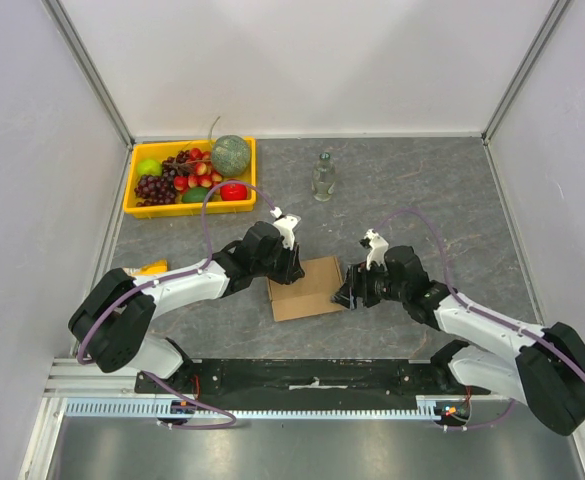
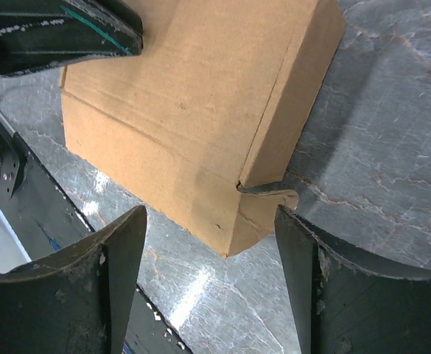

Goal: Fold the paper box

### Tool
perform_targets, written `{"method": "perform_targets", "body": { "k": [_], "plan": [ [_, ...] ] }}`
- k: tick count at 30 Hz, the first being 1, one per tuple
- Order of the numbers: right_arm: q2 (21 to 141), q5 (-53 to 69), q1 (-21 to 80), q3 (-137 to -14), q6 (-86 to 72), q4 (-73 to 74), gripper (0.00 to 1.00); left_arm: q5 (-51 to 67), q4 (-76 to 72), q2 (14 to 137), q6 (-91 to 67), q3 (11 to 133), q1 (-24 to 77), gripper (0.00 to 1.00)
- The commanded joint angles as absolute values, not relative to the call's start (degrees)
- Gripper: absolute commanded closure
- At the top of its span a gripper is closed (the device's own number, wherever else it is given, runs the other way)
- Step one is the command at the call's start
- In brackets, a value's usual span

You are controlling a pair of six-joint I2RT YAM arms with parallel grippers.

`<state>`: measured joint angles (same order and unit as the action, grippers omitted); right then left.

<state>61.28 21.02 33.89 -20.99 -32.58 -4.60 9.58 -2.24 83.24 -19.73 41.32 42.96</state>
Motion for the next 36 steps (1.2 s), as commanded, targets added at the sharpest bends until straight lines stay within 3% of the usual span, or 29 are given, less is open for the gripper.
{"method": "perform_targets", "body": {
  "k": [1,36],
  "plan": [
    [63.89,24.87,33.84,-21.18,-32.70,-8.26,0.23,9.23,1.85,83.41,-18.46,41.57,43.42,0.75],
    [68.03,30.32,33.75,-26.19,-31.64,-4.22,0.43,9.67,1.85,83.41,-18.54,41.75,43.42,0.75]
  ]
}}
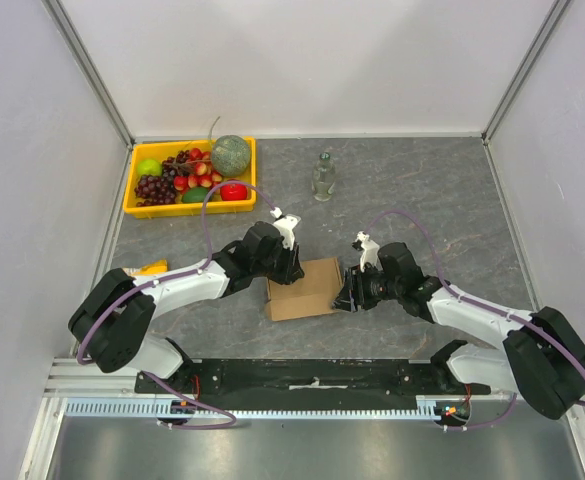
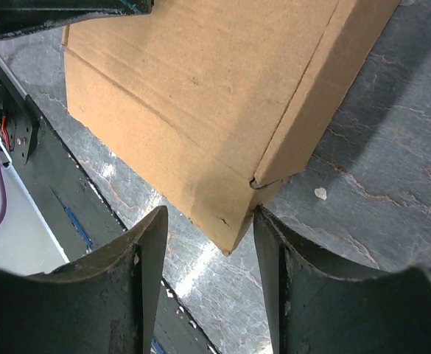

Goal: Fold the paper box

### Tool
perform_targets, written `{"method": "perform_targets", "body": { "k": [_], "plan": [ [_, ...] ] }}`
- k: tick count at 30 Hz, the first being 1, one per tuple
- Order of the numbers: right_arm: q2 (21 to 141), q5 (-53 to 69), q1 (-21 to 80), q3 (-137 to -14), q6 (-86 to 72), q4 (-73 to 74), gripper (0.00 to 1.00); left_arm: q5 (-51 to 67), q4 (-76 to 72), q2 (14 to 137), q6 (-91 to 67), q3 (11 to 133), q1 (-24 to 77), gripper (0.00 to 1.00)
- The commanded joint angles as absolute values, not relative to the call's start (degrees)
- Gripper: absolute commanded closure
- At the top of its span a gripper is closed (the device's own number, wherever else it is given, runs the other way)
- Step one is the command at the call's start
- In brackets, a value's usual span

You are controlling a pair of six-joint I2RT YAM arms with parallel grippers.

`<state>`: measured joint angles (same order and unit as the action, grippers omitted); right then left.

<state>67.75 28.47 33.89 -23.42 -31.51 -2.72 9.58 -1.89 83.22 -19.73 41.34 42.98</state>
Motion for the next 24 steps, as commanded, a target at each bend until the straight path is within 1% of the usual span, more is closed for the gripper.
{"method": "perform_targets", "body": {
  "k": [1,6,11,24],
  "plan": [
    [68.03,30.15,33.75,-26.19,-31.64,-4.22,0.43,9.67,1.76,83.50,-18.54,41.75,43.50,0.75],
    [68.47,28.57,33.75,-25.75,-31.12,-4.31,0.46,9.84,1.67,83.93,-18.63,41.75,43.33,0.75],
    [68.64,26.90,33.84,-23.38,-31.29,-7.55,0.49,9.93,1.49,83.94,-18.55,41.75,43.42,0.75],
    [68.55,23.47,33.75,-20.22,-31.29,-11.86,0.51,10.11,1.41,83.85,-18.81,41.57,43.42,0.75]
  ]
}}
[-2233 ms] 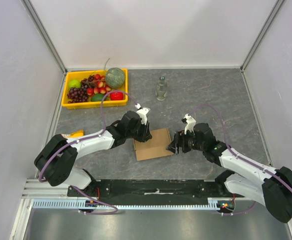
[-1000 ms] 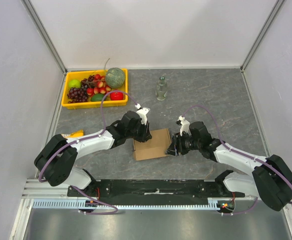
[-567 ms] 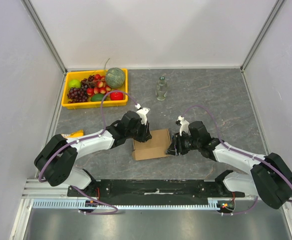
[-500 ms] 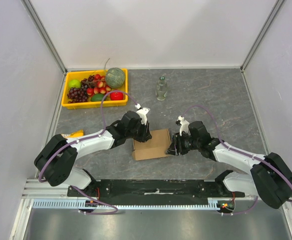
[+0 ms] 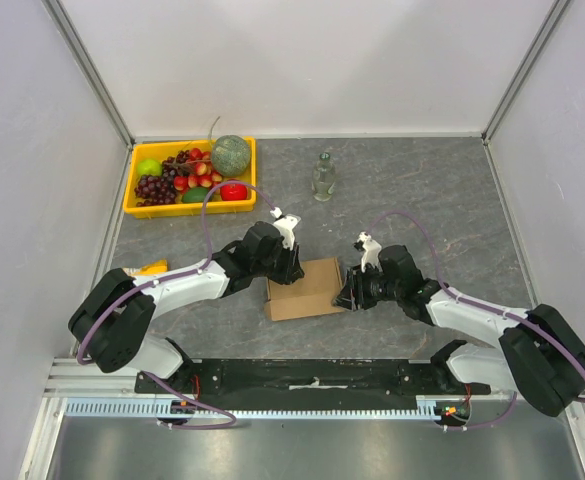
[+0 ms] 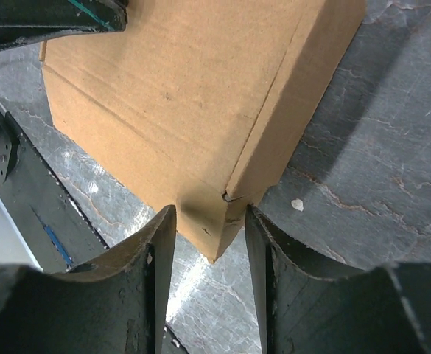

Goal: Fold the paper box

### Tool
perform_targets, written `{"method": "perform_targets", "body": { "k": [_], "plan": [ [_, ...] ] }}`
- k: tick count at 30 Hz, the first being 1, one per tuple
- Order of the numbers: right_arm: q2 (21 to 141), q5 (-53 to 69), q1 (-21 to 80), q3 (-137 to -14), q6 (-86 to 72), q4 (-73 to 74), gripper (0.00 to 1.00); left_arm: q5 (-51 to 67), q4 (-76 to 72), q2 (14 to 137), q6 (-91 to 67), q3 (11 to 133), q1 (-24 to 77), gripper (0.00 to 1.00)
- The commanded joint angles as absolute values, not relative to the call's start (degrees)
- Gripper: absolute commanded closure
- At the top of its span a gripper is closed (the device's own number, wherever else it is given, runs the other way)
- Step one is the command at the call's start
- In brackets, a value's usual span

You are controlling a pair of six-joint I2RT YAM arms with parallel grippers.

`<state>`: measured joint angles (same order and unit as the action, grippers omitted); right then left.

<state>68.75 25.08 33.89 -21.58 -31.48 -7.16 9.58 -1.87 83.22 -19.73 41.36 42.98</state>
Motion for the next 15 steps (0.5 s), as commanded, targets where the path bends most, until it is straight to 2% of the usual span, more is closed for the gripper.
{"method": "perform_targets", "body": {
  "k": [1,15],
  "plan": [
    [68.73,23.12,33.75,-19.78,-31.38,-12.21,0.51,10.19,1.32,83.85,-18.81,41.57,43.42,0.75],
    [70.05,21.53,33.84,-17.93,-31.55,-13.27,0.57,10.20,1.41,84.02,-18.81,41.66,43.42,0.75]
  ]
}}
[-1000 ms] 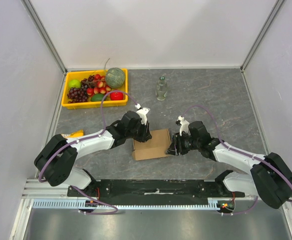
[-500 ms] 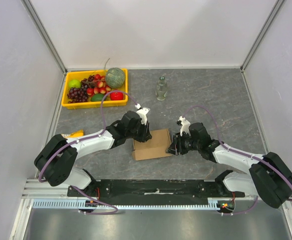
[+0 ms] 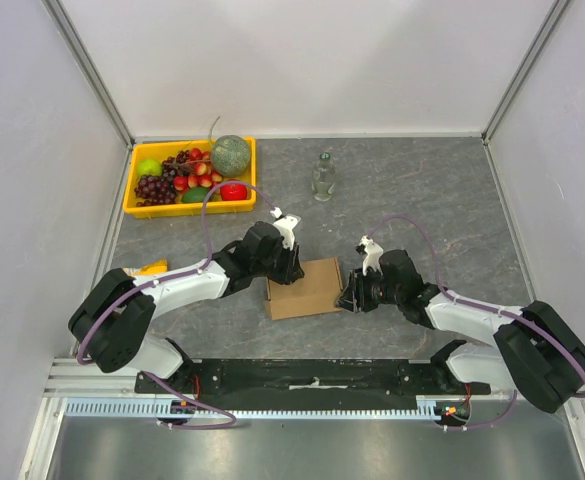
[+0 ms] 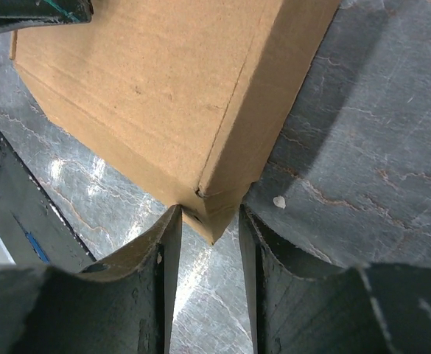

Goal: Fold the paper box

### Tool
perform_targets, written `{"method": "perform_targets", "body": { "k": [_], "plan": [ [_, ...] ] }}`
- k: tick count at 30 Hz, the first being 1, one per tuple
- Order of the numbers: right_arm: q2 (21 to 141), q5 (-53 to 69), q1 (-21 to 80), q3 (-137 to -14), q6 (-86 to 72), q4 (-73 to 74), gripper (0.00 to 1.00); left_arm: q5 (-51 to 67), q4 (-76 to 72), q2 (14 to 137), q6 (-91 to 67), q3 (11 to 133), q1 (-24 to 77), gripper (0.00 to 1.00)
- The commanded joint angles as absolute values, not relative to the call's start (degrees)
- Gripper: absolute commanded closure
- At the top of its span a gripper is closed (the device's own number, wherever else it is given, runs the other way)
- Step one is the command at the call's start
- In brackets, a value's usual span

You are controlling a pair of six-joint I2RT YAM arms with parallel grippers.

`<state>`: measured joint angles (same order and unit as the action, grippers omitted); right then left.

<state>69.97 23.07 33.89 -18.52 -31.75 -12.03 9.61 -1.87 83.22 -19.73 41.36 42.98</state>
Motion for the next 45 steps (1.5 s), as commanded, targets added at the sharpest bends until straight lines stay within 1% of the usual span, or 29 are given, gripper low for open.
{"method": "perform_targets", "body": {
  "k": [1,3,5,10,14,17,21,27,29,30,33,35,36,39,42,45],
  "plan": [
    [69.87,21.62,33.75,-18.02,-31.55,-13.10,0.57,10.20,1.41,84.02,-18.81,41.66,43.42,0.75],
    [68.91,21.80,33.75,-18.37,-31.38,-12.05,0.56,10.20,1.58,83.76,-18.81,41.66,43.33,0.75],
    [66.72,21.80,33.75,-18.98,-31.20,-10.91,0.54,9.76,1.93,83.41,-18.81,41.84,43.42,0.75],
    [60.74,20.83,33.75,-20.74,-31.03,-7.30,0.39,8.44,4.13,80.87,-18.72,42.97,43.42,0.75],
    [57.75,19.34,33.66,-22.41,-31.29,-5.45,0.34,7.56,5.62,78.49,-18.63,44.03,43.42,0.74],
    [57.04,17.67,33.58,-23.29,-31.81,-5.10,0.32,6.95,6.68,76.65,-18.55,44.82,43.42,0.73],
    [58.44,15.39,33.66,-24.08,-32.34,-5.36,0.31,5.89,8.08,73.66,-18.90,45.70,43.42,0.68],
    [64.59,13.01,33.57,-26.36,-32.96,-7.73,0.30,2.03,11.59,67.51,-20.91,45.79,43.42,0.55],
    [66.61,13.27,33.57,-26.89,-33.31,-9.22,0.30,0.18,13.96,63.83,-22.84,44.57,43.33,0.49],
    [67.40,13.71,33.49,-27.24,-33.40,-9.75,0.30,-1.91,14.93,61.89,-24.16,43.52,43.33,0.46],
    [69.52,13.71,33.49,-28.38,-33.49,-11.16,0.28,-2.73,17.48,56.70,-28.72,39.92,43.33,0.34],
    [70.83,13.54,33.40,-29.35,-33.22,-11.42,0.27,-1.41,18.89,53.71,-31.28,37.45,43.33,0.27],
    [71.36,13.36,33.40,-29.70,-33.14,-11.51,0.27,-0.45,19.24,52.22,-32.59,36.05,43.42,0.20],
    [72.77,13.01,33.14,-30.32,-33.05,-12.21,0.24,2.28,19.60,48.35,-36.20,31.57,43.68,0.12],
    [74.35,12.75,32.96,-30.41,-33.57,-13.62,0.24,2.64,20.21,44.84,-38.23,28.22,44.30,0.08],
    [76.11,12.74,32.61,-30.32,-34.62,-15.46,0.24,2.81,20.83,42.46,-39.37,26.11,44.65,0.06]
  ]
}}
